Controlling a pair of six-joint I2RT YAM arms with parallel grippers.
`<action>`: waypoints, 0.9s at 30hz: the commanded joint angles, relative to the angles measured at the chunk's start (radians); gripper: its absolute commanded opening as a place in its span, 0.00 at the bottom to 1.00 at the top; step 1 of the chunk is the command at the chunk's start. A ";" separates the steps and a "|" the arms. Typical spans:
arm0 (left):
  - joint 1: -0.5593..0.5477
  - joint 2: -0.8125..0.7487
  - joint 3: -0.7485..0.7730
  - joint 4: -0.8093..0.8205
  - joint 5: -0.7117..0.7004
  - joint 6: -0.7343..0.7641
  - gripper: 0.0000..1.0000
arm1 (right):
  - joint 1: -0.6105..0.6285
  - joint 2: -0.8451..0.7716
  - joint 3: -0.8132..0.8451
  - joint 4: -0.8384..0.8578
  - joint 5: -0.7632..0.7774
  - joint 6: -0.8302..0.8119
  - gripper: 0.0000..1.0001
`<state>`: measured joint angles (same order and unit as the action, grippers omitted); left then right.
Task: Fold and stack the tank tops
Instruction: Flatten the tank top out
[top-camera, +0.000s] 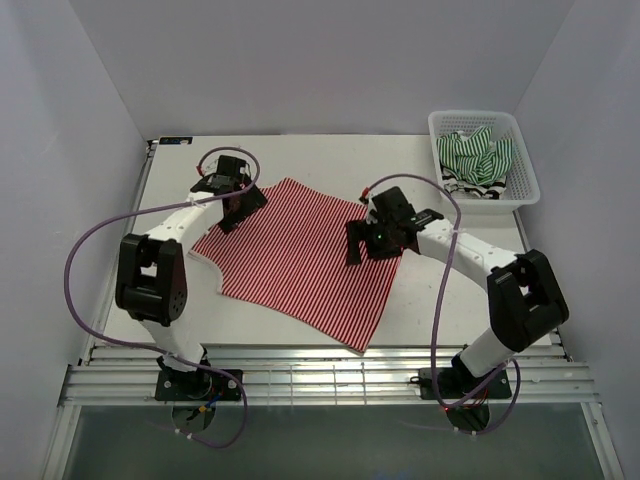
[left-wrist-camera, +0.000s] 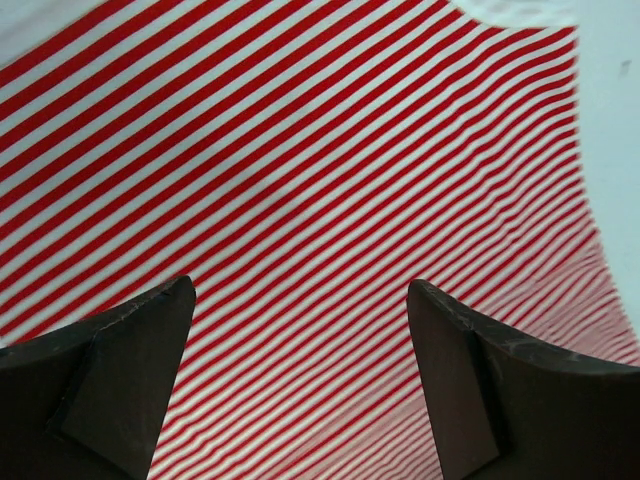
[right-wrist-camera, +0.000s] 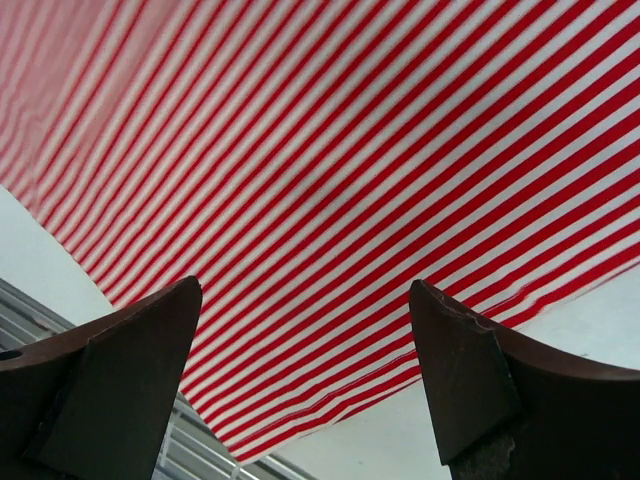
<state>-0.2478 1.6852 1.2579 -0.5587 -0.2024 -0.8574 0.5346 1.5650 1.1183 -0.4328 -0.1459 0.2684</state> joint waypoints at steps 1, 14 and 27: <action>0.005 0.103 0.069 0.002 0.089 0.152 0.98 | 0.031 -0.002 -0.093 0.089 0.000 0.104 0.90; 0.073 0.243 0.017 0.028 0.142 0.141 0.98 | -0.113 0.320 0.063 0.101 -0.040 0.000 0.90; 0.073 0.214 0.021 0.052 0.190 -0.009 0.98 | -0.285 0.632 0.581 -0.018 -0.171 -0.225 0.90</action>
<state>-0.1783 1.9129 1.2846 -0.4992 -0.0483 -0.8394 0.2523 2.1464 1.5932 -0.3573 -0.3161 0.1585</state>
